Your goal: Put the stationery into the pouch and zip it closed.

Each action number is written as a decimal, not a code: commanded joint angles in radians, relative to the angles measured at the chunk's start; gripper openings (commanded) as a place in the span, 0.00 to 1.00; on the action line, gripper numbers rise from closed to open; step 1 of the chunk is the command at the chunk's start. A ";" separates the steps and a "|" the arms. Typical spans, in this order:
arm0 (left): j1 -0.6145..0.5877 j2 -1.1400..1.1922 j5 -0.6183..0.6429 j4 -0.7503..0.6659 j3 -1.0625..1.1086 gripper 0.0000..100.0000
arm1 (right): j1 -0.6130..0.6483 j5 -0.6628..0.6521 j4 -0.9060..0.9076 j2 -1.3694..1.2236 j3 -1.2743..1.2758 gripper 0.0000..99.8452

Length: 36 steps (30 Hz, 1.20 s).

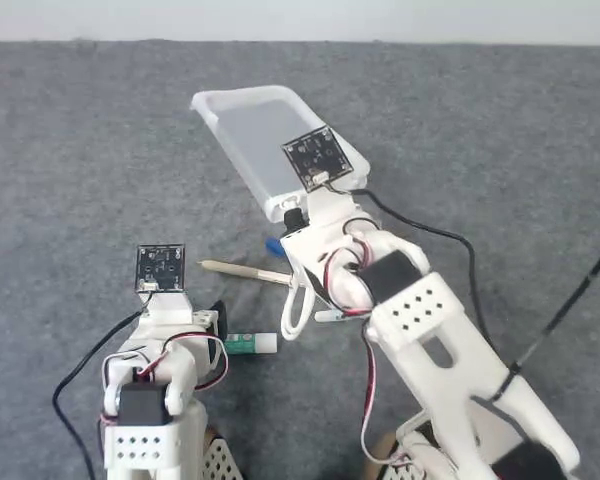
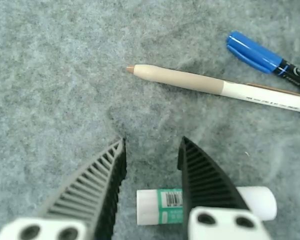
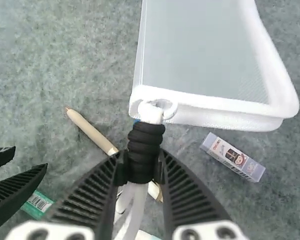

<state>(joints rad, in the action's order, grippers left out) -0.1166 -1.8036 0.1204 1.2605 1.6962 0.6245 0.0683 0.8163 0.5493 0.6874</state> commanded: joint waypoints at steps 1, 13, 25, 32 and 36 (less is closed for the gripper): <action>0.003 -0.015 0.002 0.005 -0.012 0.16 | -0.016 -0.011 -0.028 0.085 -0.002 0.01; -0.005 -0.017 0.003 -0.005 -0.013 0.16 | -0.035 -0.011 -0.070 0.237 0.091 0.01; -0.006 -0.018 -0.005 -0.203 -0.070 0.16 | -0.035 -0.011 -0.119 0.314 0.153 0.01; -0.005 -0.018 -0.005 -0.181 -0.153 0.16 | -0.035 -0.011 -0.119 0.314 0.155 0.01; -0.005 -0.018 -0.051 -0.199 -0.183 0.16 | -0.035 -0.011 -0.119 0.314 0.155 0.01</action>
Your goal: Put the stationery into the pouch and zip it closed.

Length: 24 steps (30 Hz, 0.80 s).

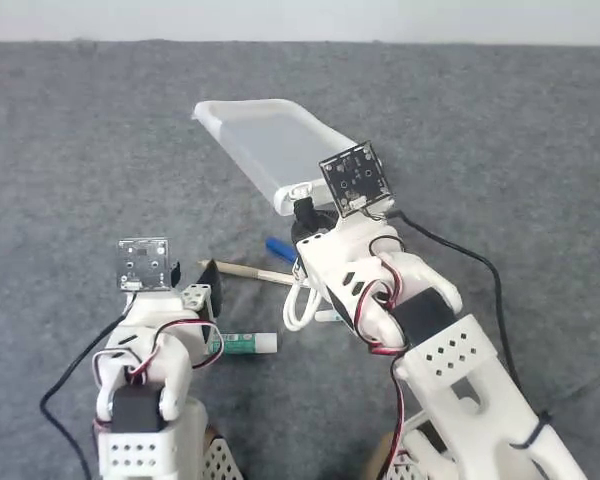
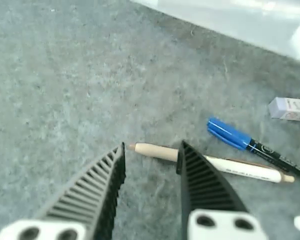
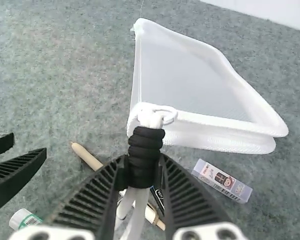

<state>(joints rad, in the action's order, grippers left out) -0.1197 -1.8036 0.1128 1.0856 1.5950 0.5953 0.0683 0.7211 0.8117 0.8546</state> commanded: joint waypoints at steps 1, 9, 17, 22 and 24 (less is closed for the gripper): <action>-0.002 -0.018 -0.058 -0.021 -0.108 0.16 | -0.005 -0.011 -0.024 0.051 -0.012 0.01; 0.023 -0.017 -0.071 -0.006 -0.311 0.16 | -0.005 -0.011 -0.021 0.059 -0.012 0.01; 0.195 -0.015 -0.106 0.048 -0.308 0.26 | -0.004 -0.011 -0.016 0.061 -0.012 0.01; 0.204 -0.012 -0.074 -0.052 -0.275 0.27 | 0.021 -0.014 -0.012 0.061 -0.012 0.01; 0.204 -0.012 -0.074 -0.106 -0.248 0.27 | 0.039 -0.037 0.005 0.061 -0.012 0.01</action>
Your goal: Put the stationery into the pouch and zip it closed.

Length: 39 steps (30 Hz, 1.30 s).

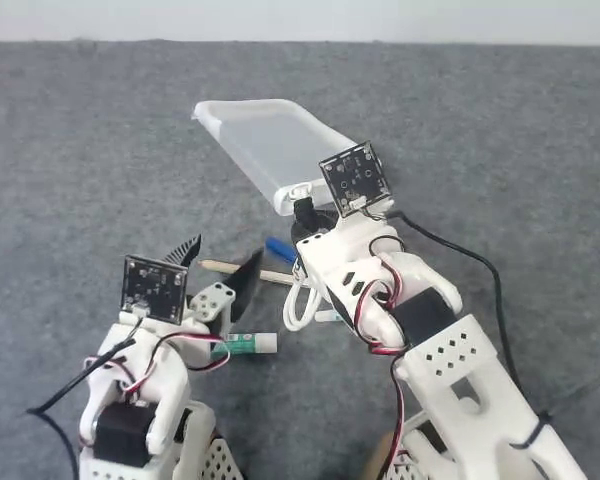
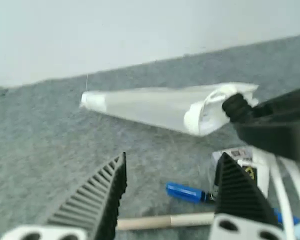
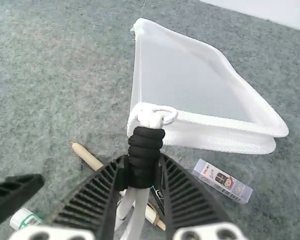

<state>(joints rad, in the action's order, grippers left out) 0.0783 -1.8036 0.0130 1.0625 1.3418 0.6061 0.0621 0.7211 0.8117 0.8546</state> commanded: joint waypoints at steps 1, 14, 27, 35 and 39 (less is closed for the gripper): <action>0.006 -0.012 0.026 -0.109 0.021 0.27 | 0.038 -0.041 0.007 0.061 -0.012 0.01; 0.006 -0.012 0.021 -0.276 0.174 0.27 | 0.070 -0.052 0.038 0.073 -0.017 0.01; -0.002 -0.012 0.025 -0.324 0.234 0.27 | 0.120 -0.077 0.127 0.193 -0.011 0.01; -0.048 -0.014 0.026 -0.345 0.251 0.27 | 0.127 -0.078 0.127 0.199 0.015 0.01; -0.051 -0.014 0.025 -0.345 0.260 0.27 | 0.160 -0.150 0.128 0.197 0.028 0.01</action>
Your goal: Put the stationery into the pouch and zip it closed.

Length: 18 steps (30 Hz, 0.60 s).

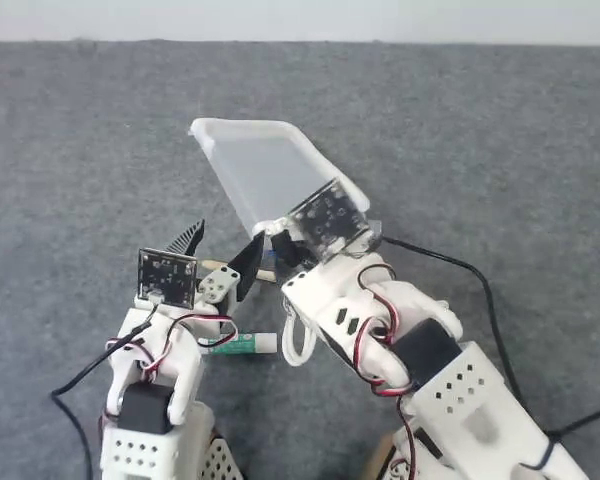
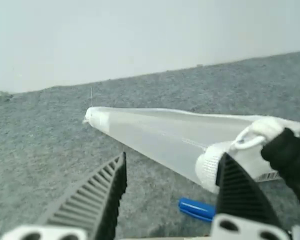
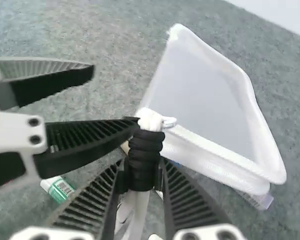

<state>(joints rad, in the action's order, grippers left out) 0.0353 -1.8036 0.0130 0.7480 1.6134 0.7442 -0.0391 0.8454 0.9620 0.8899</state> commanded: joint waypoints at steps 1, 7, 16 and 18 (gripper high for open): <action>-0.008 -0.014 0.023 -0.031 -0.010 0.27 | 0.027 -0.058 0.001 0.048 0.003 0.01; -0.008 -0.014 0.005 -0.031 -0.008 0.20 | 0.027 -0.061 -0.001 0.048 0.009 0.01; -0.008 -0.015 -0.066 -0.031 0.022 0.13 | 0.021 -0.061 0.001 0.050 0.008 0.01; -0.008 -0.015 -0.066 -0.031 0.019 0.09 | 0.021 -0.061 0.001 0.050 0.008 0.01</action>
<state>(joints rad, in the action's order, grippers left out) 0.0338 -1.8036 -0.0437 0.7449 1.6471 0.7656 -0.0898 0.8454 0.9620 0.9129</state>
